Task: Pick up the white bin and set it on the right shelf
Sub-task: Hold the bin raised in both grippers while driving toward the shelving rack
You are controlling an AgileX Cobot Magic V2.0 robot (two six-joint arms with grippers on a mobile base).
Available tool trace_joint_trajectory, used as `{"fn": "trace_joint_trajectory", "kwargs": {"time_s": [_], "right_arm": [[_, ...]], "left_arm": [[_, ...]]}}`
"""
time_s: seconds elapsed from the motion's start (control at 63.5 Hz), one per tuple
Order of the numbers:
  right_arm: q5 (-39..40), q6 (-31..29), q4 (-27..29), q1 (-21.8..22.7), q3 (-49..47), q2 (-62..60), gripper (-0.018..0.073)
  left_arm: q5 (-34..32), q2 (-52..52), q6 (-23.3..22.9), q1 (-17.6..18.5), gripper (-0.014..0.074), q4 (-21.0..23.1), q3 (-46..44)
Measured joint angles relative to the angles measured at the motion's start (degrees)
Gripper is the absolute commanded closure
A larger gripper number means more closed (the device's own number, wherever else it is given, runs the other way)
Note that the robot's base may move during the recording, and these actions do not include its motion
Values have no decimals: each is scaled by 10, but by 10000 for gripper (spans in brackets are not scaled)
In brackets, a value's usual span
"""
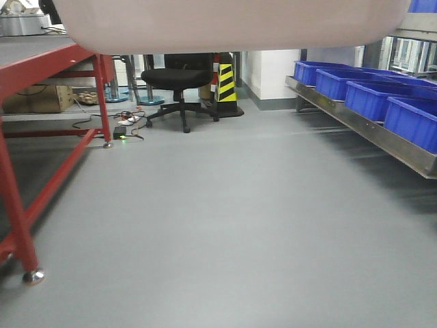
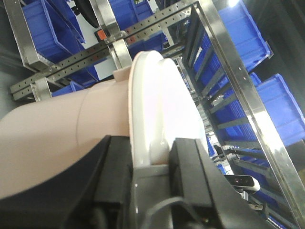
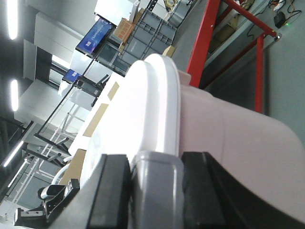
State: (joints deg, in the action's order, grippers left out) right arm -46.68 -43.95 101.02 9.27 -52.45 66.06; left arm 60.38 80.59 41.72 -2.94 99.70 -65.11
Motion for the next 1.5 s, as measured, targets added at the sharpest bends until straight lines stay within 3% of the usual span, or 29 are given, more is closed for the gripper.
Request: {"fn": "trace_joint_trajectory", "kwargs": {"time_s": [1.495], "right_arm": [[8, 0, 0, -3, 0, 0, 503]], "left_arm": [[1, 0, 0, 0, 722, -1, 0]]}}
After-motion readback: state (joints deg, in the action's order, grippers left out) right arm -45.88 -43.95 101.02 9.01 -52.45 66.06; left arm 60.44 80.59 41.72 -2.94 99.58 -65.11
